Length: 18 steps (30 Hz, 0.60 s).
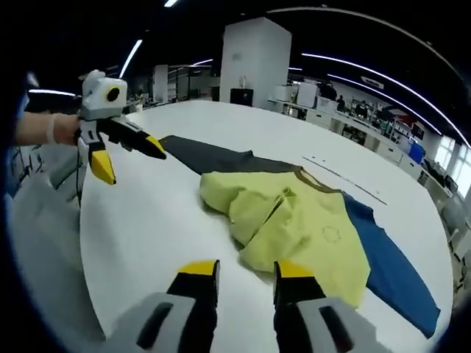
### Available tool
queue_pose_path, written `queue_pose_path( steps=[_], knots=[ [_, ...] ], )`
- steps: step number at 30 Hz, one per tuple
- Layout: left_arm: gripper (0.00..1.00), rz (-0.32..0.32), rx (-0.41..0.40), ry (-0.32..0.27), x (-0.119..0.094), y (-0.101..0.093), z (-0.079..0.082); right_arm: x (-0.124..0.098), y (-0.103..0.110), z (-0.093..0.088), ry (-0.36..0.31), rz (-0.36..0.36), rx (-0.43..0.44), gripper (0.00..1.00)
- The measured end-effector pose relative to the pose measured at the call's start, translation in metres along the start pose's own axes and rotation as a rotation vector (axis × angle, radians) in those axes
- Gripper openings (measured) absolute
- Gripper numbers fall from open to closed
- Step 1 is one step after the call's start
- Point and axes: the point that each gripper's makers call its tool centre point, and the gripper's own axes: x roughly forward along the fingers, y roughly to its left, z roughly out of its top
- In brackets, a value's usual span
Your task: Fold the garment on the visible template until the final outline fits inside the template.
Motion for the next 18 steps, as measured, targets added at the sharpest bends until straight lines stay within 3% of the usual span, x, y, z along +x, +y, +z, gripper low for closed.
queue_pose_path(
  steps=[8, 15, 18],
  knots=[
    [0.58, 0.005, -0.036, -0.015, -0.006, 0.002, -0.006, 0.031, -0.004, -0.01, 0.066, -0.034, -0.037, 0.12],
    [0.58, 0.008, -0.066, -0.024, -0.008, 0.0, -0.011, 0.043, -0.01, -0.016, 0.106, -0.076, -0.076, 0.12],
    [0.58, 0.006, -0.076, -0.022, -0.007, -0.001, -0.015, 0.043, -0.012, -0.019, 0.122, -0.084, -0.099, 0.03]
  ],
)
